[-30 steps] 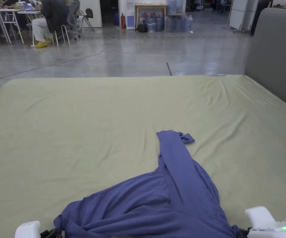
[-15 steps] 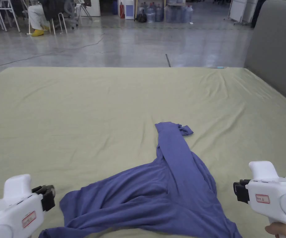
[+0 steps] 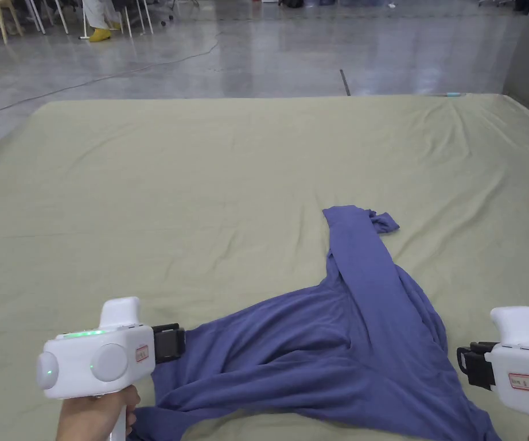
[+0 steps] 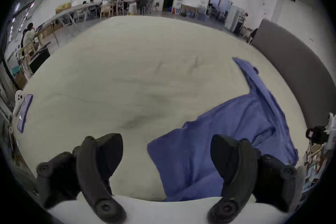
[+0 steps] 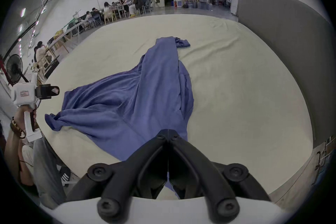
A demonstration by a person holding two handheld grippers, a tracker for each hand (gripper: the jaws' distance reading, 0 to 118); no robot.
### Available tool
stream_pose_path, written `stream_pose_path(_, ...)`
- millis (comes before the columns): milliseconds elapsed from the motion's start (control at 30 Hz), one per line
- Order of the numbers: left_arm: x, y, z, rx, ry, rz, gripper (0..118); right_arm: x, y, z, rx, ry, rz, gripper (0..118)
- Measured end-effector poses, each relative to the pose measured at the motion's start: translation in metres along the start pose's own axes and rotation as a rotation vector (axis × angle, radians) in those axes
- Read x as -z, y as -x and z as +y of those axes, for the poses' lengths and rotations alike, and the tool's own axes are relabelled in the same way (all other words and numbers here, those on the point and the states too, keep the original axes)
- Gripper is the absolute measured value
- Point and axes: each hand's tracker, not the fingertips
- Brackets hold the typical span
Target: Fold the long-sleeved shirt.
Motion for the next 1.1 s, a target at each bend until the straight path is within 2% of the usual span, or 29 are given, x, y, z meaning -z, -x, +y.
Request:
stream_pose_path(67,0.016,-0.006,-0.006,0.026,0.044,0.025,102,0.003,-0.002,-0.001,0.005,0.005,-0.004,3)
stream_pose_path(100,0.024,-0.011,-0.007,0.041,0.072,0.049,87,0.004,-0.004,-0.001,0.009,0.007,-0.006,3)
stream_pose_path(133,0.029,-0.016,-0.01,0.059,0.08,0.058,46,0.004,-0.003,-0.001,0.013,0.009,-0.009,3)
stream_pose_path(167,0.035,-0.019,-0.015,0.084,0.079,0.061,11,0.005,-0.005,-0.001,0.019,0.014,-0.013,3)
stream_pose_path(200,0.038,-0.025,-0.019,0.118,0.08,0.074,4,0.007,-0.006,0.0,0.023,0.018,-0.017,3)
stream_pose_path(233,0.037,-0.03,-0.023,0.142,0.062,0.032,3,0.009,-0.009,0.001,0.027,0.025,-0.02,3)
stream_pose_path(300,0.027,-0.037,-0.024,0.156,0.045,0.052,3,0.016,-0.016,0.007,0.028,0.037,-0.025,3)
stream_pose_path(367,0.021,-0.035,-0.019,0.109,0.026,-0.021,3,0.022,-0.021,0.025,0.027,0.034,-0.038,3)
stream_pose_path(500,0.015,-0.03,-0.004,0.125,-0.001,0.026,3,0.043,-0.033,0.085,0.023,-0.023,-0.05,4)
stream_pose_path(567,0.013,-0.026,0.002,0.112,-0.016,0.013,3,0.066,-0.04,0.12,0.01,-0.01,-0.073,65)
stream_pose_path(600,0.011,-0.025,0.003,0.101,-0.024,0.006,3,0.08,-0.044,0.133,0.004,0.005,-0.078,81)
stream_pose_path(833,0.008,-0.023,0.011,0.084,-0.046,-0.008,3,0.193,-0.051,0.18,-0.068,0.219,-0.094,81)
stream_pose_path(967,0.008,-0.023,0.013,0.074,-0.046,-0.012,3,0.221,-0.044,0.181,-0.074,0.244,-0.084,81)
stream_pose_path(1100,0.008,-0.023,0.013,0.066,-0.043,-0.015,3,0.237,-0.041,0.182,-0.084,0.274,-0.129,80)
